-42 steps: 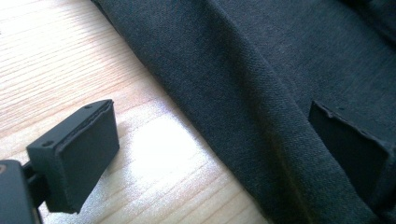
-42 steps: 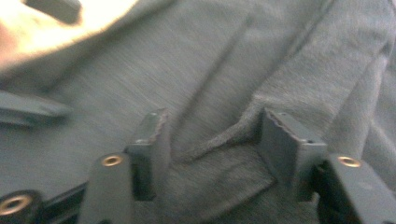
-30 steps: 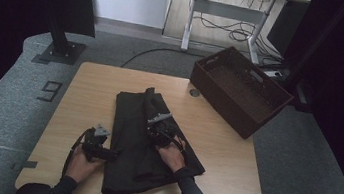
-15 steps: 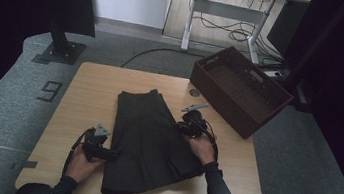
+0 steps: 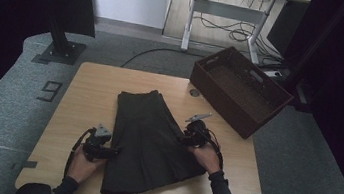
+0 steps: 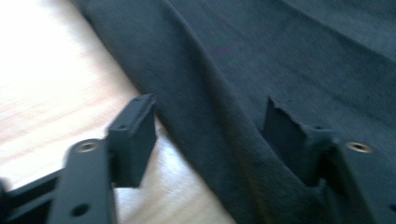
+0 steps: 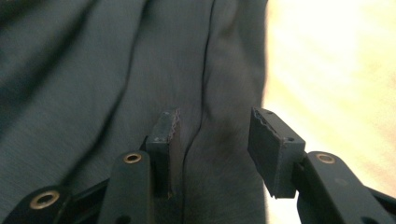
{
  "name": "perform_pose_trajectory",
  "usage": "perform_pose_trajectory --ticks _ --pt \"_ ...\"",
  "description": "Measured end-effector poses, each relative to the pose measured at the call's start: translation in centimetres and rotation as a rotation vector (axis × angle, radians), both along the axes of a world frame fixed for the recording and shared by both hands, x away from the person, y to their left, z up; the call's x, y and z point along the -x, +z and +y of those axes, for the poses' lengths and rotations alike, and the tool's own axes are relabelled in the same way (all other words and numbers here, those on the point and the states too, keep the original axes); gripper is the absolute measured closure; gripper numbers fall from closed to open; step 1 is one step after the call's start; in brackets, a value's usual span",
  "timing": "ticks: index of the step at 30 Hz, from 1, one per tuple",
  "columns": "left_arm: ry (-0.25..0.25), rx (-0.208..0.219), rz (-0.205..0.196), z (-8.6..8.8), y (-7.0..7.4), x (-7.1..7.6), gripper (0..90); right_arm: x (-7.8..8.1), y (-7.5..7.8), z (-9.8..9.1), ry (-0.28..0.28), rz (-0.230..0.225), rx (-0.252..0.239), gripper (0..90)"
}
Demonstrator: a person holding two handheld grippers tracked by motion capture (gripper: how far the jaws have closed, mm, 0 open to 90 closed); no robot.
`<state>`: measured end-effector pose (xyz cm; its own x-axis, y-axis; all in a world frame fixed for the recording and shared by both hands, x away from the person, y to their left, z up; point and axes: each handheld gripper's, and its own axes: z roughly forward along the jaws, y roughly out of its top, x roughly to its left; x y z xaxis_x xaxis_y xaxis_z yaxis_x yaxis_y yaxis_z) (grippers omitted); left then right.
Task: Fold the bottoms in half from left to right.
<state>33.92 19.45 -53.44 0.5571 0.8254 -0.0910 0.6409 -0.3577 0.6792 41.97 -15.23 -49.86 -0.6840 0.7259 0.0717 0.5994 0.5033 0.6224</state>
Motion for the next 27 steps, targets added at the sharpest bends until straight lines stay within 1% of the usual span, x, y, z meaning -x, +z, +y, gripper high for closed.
perform_pose_trajectory --ticks 1,2,3,4,5,6,7,9,10,12,13,14,16,17,18,19,20,22,23,24,25,26,27 --pt "-0.001 -0.003 0.007 -0.1 -0.2 0.0 40.4 0.1 -0.7 0.1 0.003 0.003 0.012 54.9" --pt "-0.003 0.000 0.009 -0.2 -0.4 0.0 41.5 0.2 -1.2 0.2 0.003 0.007 0.018 58.8" --pt "0.001 0.009 0.009 -0.2 -0.4 0.0 41.7 0.3 -1.7 0.3 0.004 0.012 0.030 66.5" --pt "0.000 0.006 0.008 -0.3 -0.4 0.0 42.1 0.4 -2.2 0.3 0.005 -0.003 0.056 72.6" --pt "-0.003 0.001 0.003 -0.3 -0.4 0.0 42.3 0.6 -2.6 0.4 0.000 -0.013 0.073 78.1" --pt "-0.003 0.000 -0.003 -0.4 -0.4 0.0 42.7 0.6 -2.8 0.3 -0.001 -0.013 0.059 82.0" --pt "-0.004 0.002 -0.005 -0.4 -0.4 0.1 43.3 0.6 -2.9 0.1 -0.015 -0.017 0.043 84.7" --pt "-0.006 0.003 -0.012 -0.5 -0.4 0.1 44.5 0.6 -3.1 -0.2 -0.030 -0.018 0.031 86.6" --pt "-0.007 0.003 -0.018 -0.6 -0.3 0.2 47.2 0.6 -3.1 -0.4 -0.040 -0.024 0.031 86.8" --pt "-0.012 -0.007 -0.048 -0.8 0.0 0.4 59.8 0.6 -3.0 -0.6 -0.053 -0.038 0.035 86.9" --pt "-0.018 -0.002 -0.069 -1.0 0.2 0.6 65.7 0.6 -3.0 -0.7 -0.060 -0.041 0.037 86.9" --pt "-0.022 0.004 -0.078 -1.1 0.3 0.7 73.5 0.7 -2.8 -0.9 -0.069 -0.052 0.032 86.9" --pt "-0.027 -0.005 -0.105 -1.4 0.5 1.0 81.5 0.9 -2.3 -1.1 -0.072 -0.066 0.015 87.1" --pt "-0.029 -0.004 -0.129 -1.6 0.7 1.1 85.0 1.0 -2.2 -1.1 -0.073 -0.076 0.015 87.1" --pt "-0.031 0.002 -0.141 -1.6 0.9 1.2 86.7 1.2 -1.8 -1.2 -0.075 -0.087 0.006 87.1" --pt "-0.031 0.017 -0.164 -1.6 1.0 1.3 87.2 1.2 -1.5 -1.3 -0.078 -0.092 -0.004 87.2" --pt "-0.030 0.045 -0.193 -1.6 1.4 1.5 87.3 1.3 -1.3 -1.5 -0.079 -0.099 -0.007 87.3" --pt "-0.036 0.079 -0.220 -1.7 1.8 1.6 87.4 1.4 -0.4 -2.0 -0.095 -0.119 -0.026 87.3" --pt "-0.048 0.081 -0.215 -1.8 1.7 1.6 87.4 1.4 -0.2 -2.3 -0.103 -0.122 -0.030 87.3" --pt "-0.058 0.075 -0.206 -2.0 1.6 1.5 86.9 1.4 -0.1 -2.5 -0.112 -0.122 -0.024 87.3" --pt "-0.072 0.052 -0.188 -2.3 1.1 1.3 86.3 1.3 -0.2 -2.7 -0.117 -0.118 -0.013 87.3" --pt "-0.081 0.034 -0.167 -2.5 0.8 1.1 84.3 1.2 -0.5 -2.9 -0.122 -0.112 0.007 87.4" --pt "-0.088 0.007 -0.138 -2.9 0.1 0.9 81.4 1.2 -0.7 -3.1 -0.126 -0.104 0.016 87.4"
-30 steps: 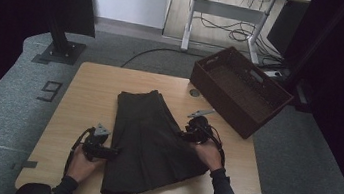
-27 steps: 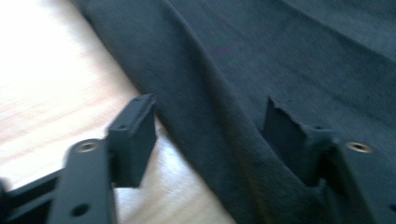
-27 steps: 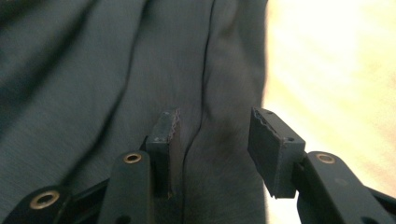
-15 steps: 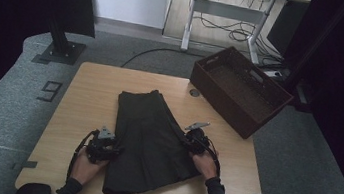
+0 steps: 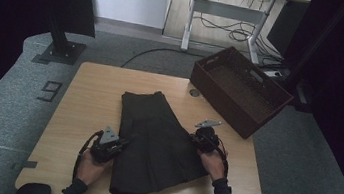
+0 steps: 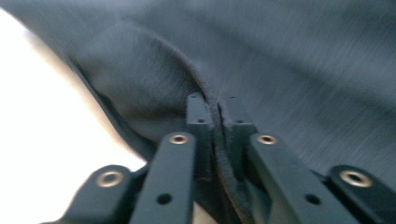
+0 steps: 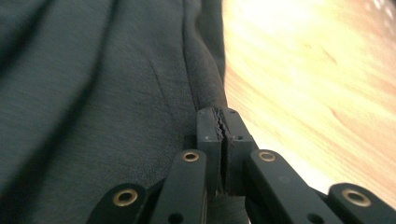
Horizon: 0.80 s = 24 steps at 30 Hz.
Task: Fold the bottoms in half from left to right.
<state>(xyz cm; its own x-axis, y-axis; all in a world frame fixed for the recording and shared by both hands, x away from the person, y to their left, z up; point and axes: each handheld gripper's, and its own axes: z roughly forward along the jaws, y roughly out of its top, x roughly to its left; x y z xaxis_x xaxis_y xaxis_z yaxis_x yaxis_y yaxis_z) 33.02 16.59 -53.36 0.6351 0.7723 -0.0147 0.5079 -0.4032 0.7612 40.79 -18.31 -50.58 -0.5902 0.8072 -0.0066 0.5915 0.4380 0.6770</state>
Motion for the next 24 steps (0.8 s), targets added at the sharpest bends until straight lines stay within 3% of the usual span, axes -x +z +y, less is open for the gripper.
perform_pose_trajectory --ticks 2,4,6,8,10,14,17,19,24 --pt "-0.024 -0.023 0.017 -0.4 -0.9 -0.2 72.7 -0.2 -0.9 -0.4 -0.008 0.025 0.010 87.4" --pt "-0.020 -0.043 0.009 -0.5 -0.6 -0.1 65.7 -0.3 -2.0 -0.6 -0.013 0.049 0.019 87.2" --pt "0.001 -0.039 -0.029 -0.4 0.0 0.1 56.6 -0.3 -2.4 -0.8 -0.014 0.060 0.011 86.3" --pt "0.018 0.006 -0.043 0.2 0.6 0.1 46.4 -0.2 -2.0 -0.9 -0.018 0.049 0.009 77.9" --pt "0.051 0.037 -0.044 0.7 1.1 0.0 34.0 -0.3 -1.4 -0.9 -0.015 0.034 -0.001 62.2" --pt "0.110 -0.017 0.024 0.9 0.1 -0.5 15.0 -0.9 -1.0 -1.1 -0.023 0.005 -0.021 41.5" --pt "0.115 -0.068 0.073 0.4 -1.1 -0.7 9.9 -1.4 -1.8 -1.2 -0.039 0.005 0.016 34.9" --pt "0.106 -0.077 0.074 0.3 -1.0 -0.7 9.9 -1.6 -2.8 -1.3 -0.038 0.009 0.056 30.1" --pt "0.116 -0.061 0.109 0.7 -1.1 -1.1 9.3 -1.4 -3.8 -2.2 -0.072 0.025 -0.024 25.0"
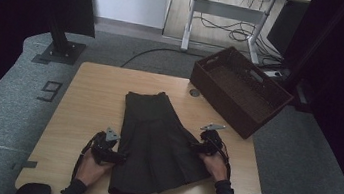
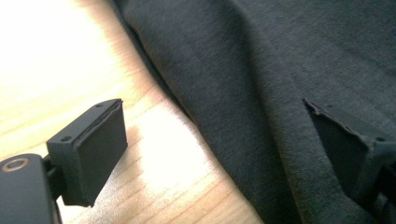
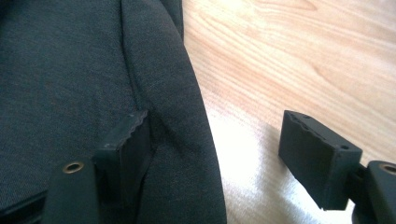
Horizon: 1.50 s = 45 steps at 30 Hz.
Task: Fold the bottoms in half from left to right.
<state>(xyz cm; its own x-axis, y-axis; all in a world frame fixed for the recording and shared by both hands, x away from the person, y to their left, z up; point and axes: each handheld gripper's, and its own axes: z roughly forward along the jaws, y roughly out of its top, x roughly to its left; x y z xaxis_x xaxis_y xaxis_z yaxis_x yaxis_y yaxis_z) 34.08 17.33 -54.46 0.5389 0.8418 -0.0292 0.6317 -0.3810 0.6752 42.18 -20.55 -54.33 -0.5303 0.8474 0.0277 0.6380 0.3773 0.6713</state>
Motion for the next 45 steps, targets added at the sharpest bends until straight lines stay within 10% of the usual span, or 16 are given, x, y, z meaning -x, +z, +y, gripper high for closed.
perform_pose_trajectory --ticks 22,45 --pt "-0.015 0.024 0.018 4.8 -0.2 -0.8 4.4 5.9 -0.2 2.5 0.106 -0.008 -0.003 21.5" --pt "-0.026 0.024 0.017 4.5 0.0 4.8 13.8 9.1 -0.4 2.3 0.147 -0.014 -0.007 16.4"
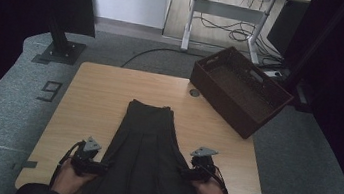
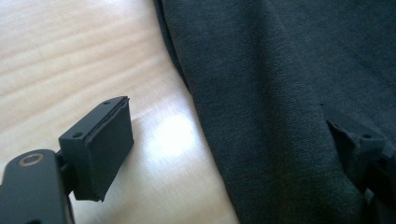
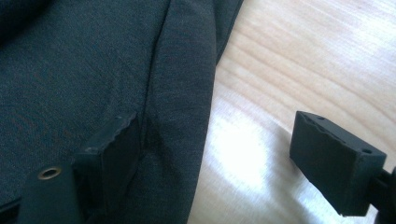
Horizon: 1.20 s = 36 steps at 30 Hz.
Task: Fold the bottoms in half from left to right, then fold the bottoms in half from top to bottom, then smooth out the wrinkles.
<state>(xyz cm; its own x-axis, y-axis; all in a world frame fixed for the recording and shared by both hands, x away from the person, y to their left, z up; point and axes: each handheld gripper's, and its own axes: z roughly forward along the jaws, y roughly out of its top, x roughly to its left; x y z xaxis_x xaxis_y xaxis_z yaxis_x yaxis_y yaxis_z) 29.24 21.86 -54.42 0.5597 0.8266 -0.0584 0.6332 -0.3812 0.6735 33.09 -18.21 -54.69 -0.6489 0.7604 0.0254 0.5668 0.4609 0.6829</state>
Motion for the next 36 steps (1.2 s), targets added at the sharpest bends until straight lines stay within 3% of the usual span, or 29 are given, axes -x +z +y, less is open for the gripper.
perform_pose_trajectory --ticks 5,10,15,20,24,28,36 --pt "-0.025 0.007 0.016 0.3 0.2 -0.5 12.0 0.3 0.0 0.0 0.013 0.004 0.002 14.9" --pt "-0.014 -0.012 -0.045 -0.5 1.0 -1.9 5.2 0.1 0.0 -0.1 0.024 0.005 0.003 13.8" --pt "-0.045 -0.009 -0.063 -2.1 1.3 -3.0 1.9 0.0 0.0 -0.1 0.028 0.007 0.003 13.7" --pt "-0.066 -0.039 -0.033 -3.4 0.3 -3.9 0.0 -0.1 0.1 -0.2 0.037 0.021 -0.003 13.7" --pt "-0.065 -0.008 -0.019 -3.3 -0.2 -4.0 0.0 -0.4 0.3 -0.4 0.039 0.042 -0.019 13.6" --pt "-0.055 0.019 0.006 -3.1 -0.4 -4.1 0.0 -0.5 0.8 -0.5 0.038 0.032 -0.024 13.1" --pt "-0.050 0.022 0.003 -3.1 -0.4 -4.0 0.9 -1.3 2.1 -0.6 0.046 0.013 -0.050 8.7"
